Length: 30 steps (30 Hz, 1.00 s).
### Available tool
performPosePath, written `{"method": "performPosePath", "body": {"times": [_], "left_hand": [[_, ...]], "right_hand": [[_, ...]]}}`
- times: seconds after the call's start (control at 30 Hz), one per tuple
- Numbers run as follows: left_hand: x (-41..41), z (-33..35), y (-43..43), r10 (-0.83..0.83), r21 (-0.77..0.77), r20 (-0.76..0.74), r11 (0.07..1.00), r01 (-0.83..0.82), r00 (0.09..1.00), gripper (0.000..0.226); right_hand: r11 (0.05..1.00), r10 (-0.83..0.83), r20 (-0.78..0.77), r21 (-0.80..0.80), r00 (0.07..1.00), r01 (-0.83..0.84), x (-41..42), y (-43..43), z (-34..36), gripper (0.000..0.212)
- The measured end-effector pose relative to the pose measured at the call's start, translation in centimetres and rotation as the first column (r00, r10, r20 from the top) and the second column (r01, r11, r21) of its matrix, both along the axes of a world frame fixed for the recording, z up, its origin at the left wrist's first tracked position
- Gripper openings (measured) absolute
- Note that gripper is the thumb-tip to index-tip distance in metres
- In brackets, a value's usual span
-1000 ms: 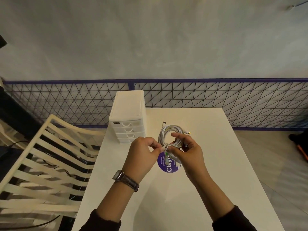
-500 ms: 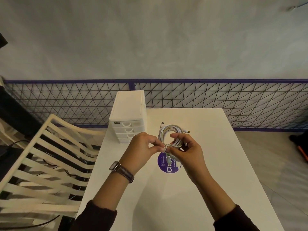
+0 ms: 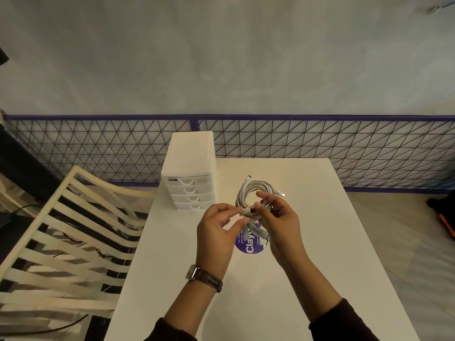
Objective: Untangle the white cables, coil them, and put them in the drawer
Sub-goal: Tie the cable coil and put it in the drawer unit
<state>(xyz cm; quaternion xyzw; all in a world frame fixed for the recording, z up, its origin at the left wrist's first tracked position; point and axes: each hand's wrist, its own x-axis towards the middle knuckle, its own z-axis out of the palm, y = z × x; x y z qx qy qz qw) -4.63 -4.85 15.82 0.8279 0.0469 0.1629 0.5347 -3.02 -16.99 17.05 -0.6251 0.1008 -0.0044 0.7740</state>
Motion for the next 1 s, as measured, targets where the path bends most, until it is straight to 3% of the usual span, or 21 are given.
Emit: {"method": "performPosePath", "body": {"times": [0.27,0.57,0.7,0.8,0.87,1.0], "left_hand": [[-1.0,0.0,-0.8,0.019,0.152,0.199,0.987,-0.05,0.98,0.039],[-0.5,-0.9,-1.0,-0.013,0.181,0.131,0.983,-0.011,0.991,0.049],[-0.5,-0.6,-1.9,0.05,-0.07,0.075,0.997,-0.045,0.996,0.065],[-0.4,-0.9,-2.2,0.006,-0.353,-0.097,0.935,-0.04,0.995,0.074],[-0.6,-1.2,-2.4,-0.134,-0.484,-0.197,0.875,0.023,0.971,0.065],[-1.2,-2.2,-2.6,-0.278,-0.558,-0.206,0.821,0.121,0.938,0.038]], "right_hand": [[0.999,-0.008,-0.03,0.045,1.0,0.01,-0.3,-0.1,-0.2,0.024],[0.998,-0.027,-0.03,0.051,0.999,0.029,-0.4,-0.5,-0.7,0.026],[0.997,-0.031,-0.039,0.072,0.999,0.033,-0.9,0.0,-1.0,0.025],[0.99,-0.051,-0.024,0.127,0.998,0.054,-1.1,0.0,-0.8,0.027],[0.988,-0.047,-0.011,0.145,0.999,0.048,-1.1,-0.1,-0.9,0.026],[0.986,-0.063,-0.004,0.152,0.998,0.063,-1.3,-0.6,-1.7,0.016]]}}
